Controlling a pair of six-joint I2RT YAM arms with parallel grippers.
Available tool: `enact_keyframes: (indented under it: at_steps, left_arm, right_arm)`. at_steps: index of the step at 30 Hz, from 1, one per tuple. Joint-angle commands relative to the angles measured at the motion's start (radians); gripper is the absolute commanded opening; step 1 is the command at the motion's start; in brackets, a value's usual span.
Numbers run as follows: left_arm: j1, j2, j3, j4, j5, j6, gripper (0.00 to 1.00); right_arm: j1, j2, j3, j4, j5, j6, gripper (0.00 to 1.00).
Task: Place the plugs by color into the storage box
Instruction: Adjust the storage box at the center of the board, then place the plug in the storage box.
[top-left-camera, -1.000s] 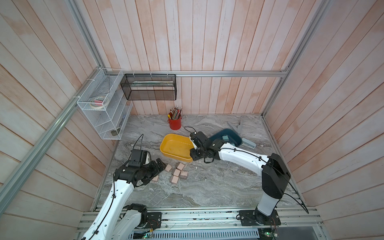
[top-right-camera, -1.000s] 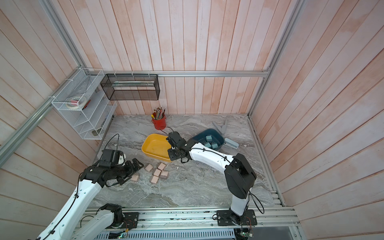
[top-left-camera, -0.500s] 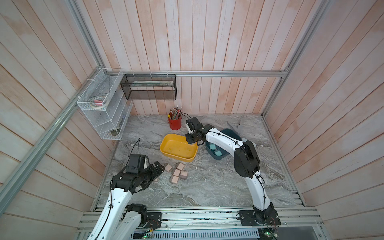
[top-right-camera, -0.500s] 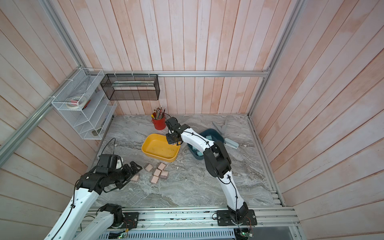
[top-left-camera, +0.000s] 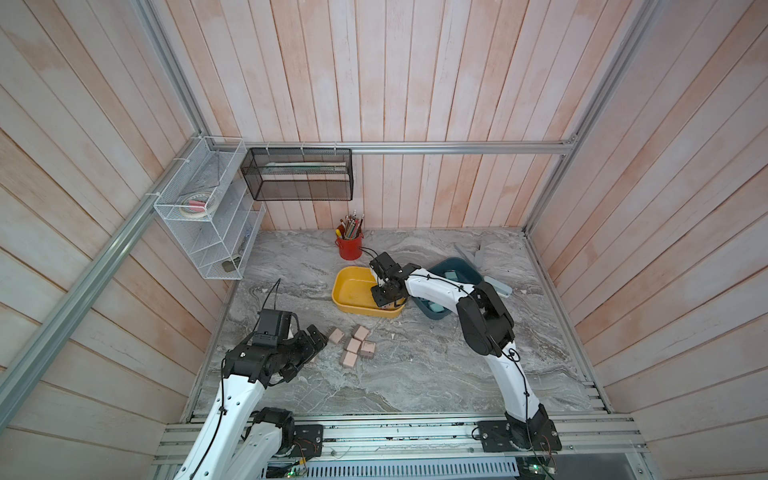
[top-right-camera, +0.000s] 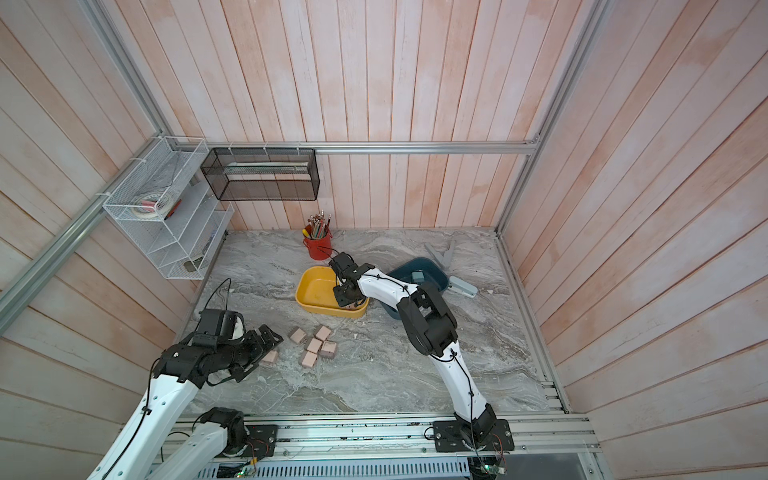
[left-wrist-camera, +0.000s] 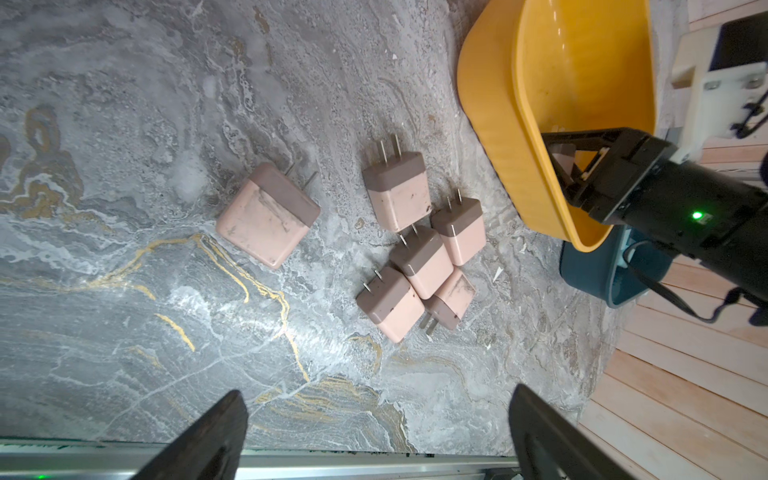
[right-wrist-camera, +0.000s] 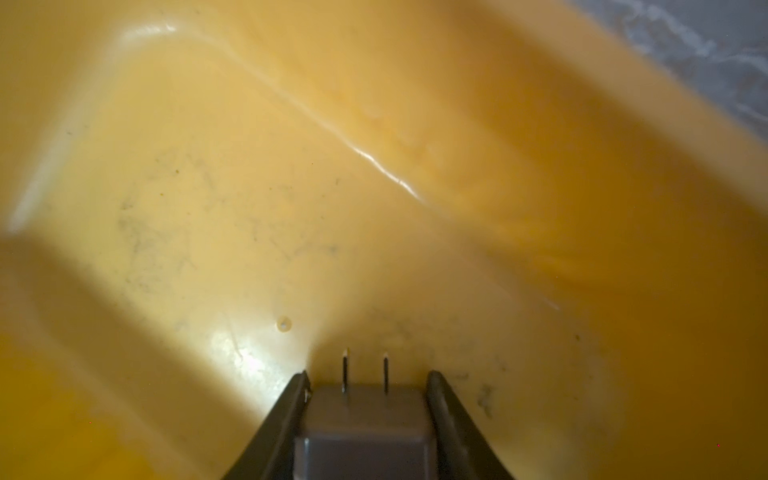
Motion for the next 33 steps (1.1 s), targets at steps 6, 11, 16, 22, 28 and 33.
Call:
enact_keyframes:
  at_steps: [6, 11, 16, 22, 28, 33]
  left_arm:
    - [0.004, 0.010, -0.009, 0.015, -0.001, 0.012, 1.00]
    - [0.004, 0.031, -0.018, 0.028, 0.004, 0.027, 1.00]
    - [0.004, 0.054, -0.056, 0.074, 0.026, 0.043, 1.00]
    - [0.002, 0.141, -0.077, 0.132, 0.037, 0.081, 1.00]
    - [0.002, 0.299, 0.012, 0.089, -0.056, 0.162, 1.00]
    - [0.002, 0.365, 0.081, 0.071, -0.167, 0.270, 1.00]
  right_arm:
    - [-0.001, -0.109, -0.198, 0.021, 0.035, 0.014, 0.36]
    - [-0.007, -0.179, -0.329, 0.060, 0.039, 0.024, 0.36]
    - [-0.006, -0.186, -0.377, 0.081, 0.038, 0.037, 0.43]
    - [0.000, -0.178, -0.335, 0.082, 0.068, 0.062, 0.70]
    - [0.000, -0.270, -0.202, 0.007, 0.084, 0.090, 0.77]
    - [0.000, -0.364, -0.154, -0.067, 0.082, 0.071, 0.77]
